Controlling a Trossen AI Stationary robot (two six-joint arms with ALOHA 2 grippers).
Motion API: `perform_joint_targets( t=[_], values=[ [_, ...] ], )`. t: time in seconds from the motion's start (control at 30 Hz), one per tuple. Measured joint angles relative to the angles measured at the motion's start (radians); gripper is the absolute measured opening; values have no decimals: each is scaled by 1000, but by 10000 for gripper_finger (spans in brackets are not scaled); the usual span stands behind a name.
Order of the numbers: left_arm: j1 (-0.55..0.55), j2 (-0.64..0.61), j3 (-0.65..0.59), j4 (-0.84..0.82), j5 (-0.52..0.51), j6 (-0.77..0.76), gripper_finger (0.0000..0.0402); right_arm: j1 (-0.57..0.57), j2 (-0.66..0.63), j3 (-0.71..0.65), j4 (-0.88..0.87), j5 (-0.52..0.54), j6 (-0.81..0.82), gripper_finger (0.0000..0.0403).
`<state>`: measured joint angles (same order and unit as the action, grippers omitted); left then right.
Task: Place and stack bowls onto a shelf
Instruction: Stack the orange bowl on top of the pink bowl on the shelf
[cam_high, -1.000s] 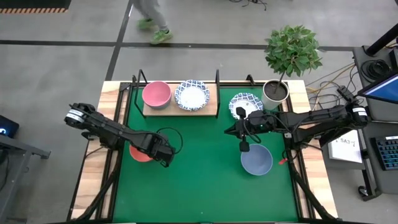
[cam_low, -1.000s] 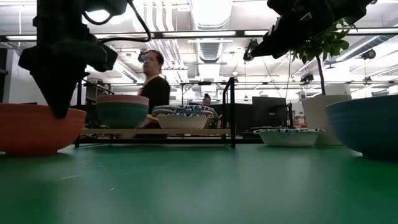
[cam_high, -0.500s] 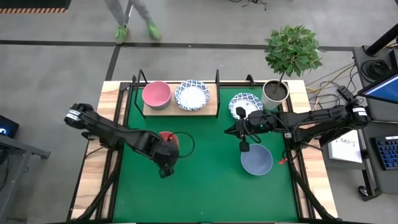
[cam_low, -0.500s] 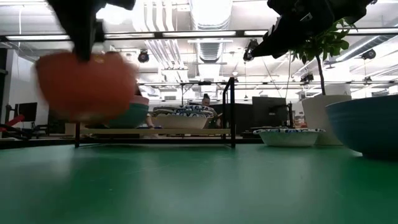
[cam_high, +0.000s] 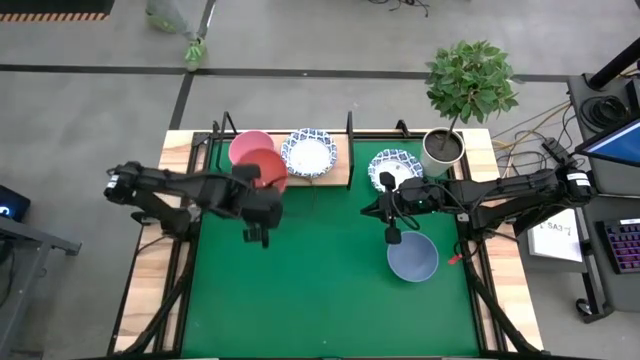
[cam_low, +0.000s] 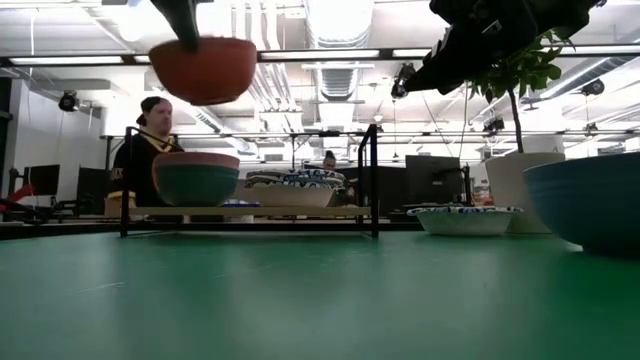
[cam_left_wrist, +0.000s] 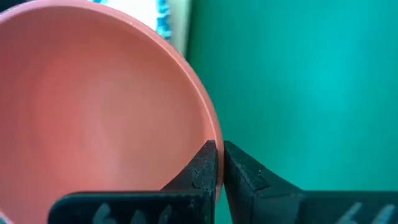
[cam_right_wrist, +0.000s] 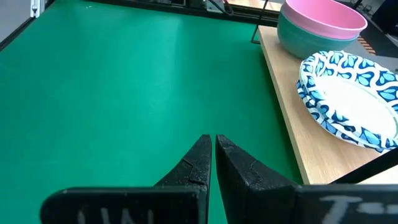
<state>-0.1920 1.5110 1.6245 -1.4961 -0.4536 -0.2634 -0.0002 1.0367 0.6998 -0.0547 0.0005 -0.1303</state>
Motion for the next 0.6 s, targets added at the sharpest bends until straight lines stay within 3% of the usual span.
perform_joint_targets(
  t=[0.37,0.6],
  values=[
    [365,-3,-36,22,1,280,0,0,0,0,0,0,-1,13],
    [531,-3,-54,125,125,389,0,0,0,0,-1,0,-3,13]
  ],
)
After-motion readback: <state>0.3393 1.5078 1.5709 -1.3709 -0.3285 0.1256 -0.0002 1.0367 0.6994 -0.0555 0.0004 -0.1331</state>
